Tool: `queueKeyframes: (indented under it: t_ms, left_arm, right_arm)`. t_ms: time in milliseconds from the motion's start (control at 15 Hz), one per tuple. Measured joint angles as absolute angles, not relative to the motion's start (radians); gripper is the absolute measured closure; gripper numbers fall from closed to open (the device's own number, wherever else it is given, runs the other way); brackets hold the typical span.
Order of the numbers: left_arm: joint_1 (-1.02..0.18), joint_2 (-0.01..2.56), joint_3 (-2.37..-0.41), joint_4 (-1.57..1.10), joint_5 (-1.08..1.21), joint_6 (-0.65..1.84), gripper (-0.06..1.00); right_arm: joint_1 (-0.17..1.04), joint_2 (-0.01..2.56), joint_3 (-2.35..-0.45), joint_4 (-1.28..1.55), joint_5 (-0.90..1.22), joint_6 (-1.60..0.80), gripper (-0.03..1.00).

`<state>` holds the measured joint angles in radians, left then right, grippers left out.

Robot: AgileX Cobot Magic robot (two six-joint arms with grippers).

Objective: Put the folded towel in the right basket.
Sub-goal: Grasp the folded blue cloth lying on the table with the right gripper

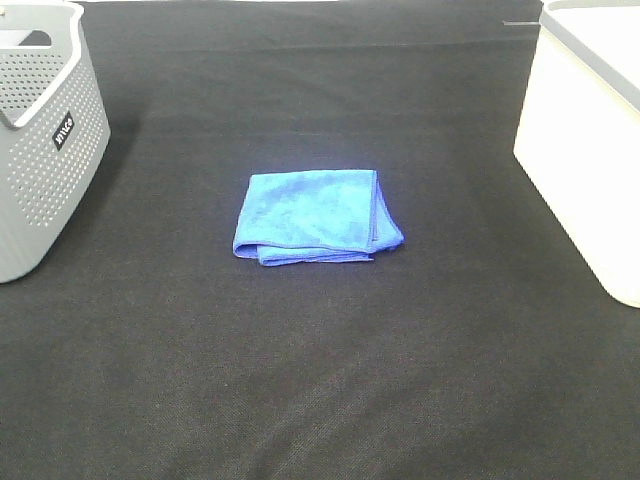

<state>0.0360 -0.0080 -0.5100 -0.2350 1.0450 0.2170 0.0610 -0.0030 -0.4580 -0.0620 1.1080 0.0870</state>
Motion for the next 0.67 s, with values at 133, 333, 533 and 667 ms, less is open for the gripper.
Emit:
queueKeyframes:
  t_ms: [133, 333, 533, 667]
  left_arm:
    - [0.036, -0.008, -0.51, -0.235, 1.045, 0.217, -0.05]
    - [0.036, -0.008, -0.51, -0.235, 1.045, 0.217, -0.05]
    - [0.036, -0.008, -0.51, -0.235, 1.045, 0.217, -0.05]
    - [0.036, -0.008, -0.51, -0.235, 1.045, 0.217, -0.05]
  right_arm:
    - [0.061, -0.003, -0.458, -0.062, 1.108, 0.087, 0.03]
    - [0.061, -0.003, -0.458, -0.062, 1.108, 0.087, 0.03]
    - [0.061, -0.003, -0.458, -0.062, 1.108, 0.087, 0.03]
    - [0.061, -0.003, -0.458, -0.062, 1.108, 0.087, 0.03]
